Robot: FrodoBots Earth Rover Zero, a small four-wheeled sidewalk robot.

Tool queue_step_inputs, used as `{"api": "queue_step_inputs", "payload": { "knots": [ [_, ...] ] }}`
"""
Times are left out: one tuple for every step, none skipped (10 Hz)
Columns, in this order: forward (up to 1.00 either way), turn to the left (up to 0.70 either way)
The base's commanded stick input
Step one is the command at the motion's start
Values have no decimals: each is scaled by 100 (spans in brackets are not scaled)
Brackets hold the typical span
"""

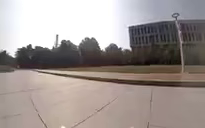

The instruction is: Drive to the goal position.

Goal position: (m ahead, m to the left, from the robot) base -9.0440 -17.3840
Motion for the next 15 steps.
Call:
{"api": "queue_step_inputs", "payload": {
  "knots": [
    [100,-39],
    [100,-39],
    [100,-39],
    [100,-39],
    [100,-39],
    [100,-39],
    [100,-39],
    [100,-39],
    [100,-39],
    [100,-39],
    [100,-39],
    [100,-39],
    [100,-39],
    [100,-39],
    [100,-39]
  ]
}}
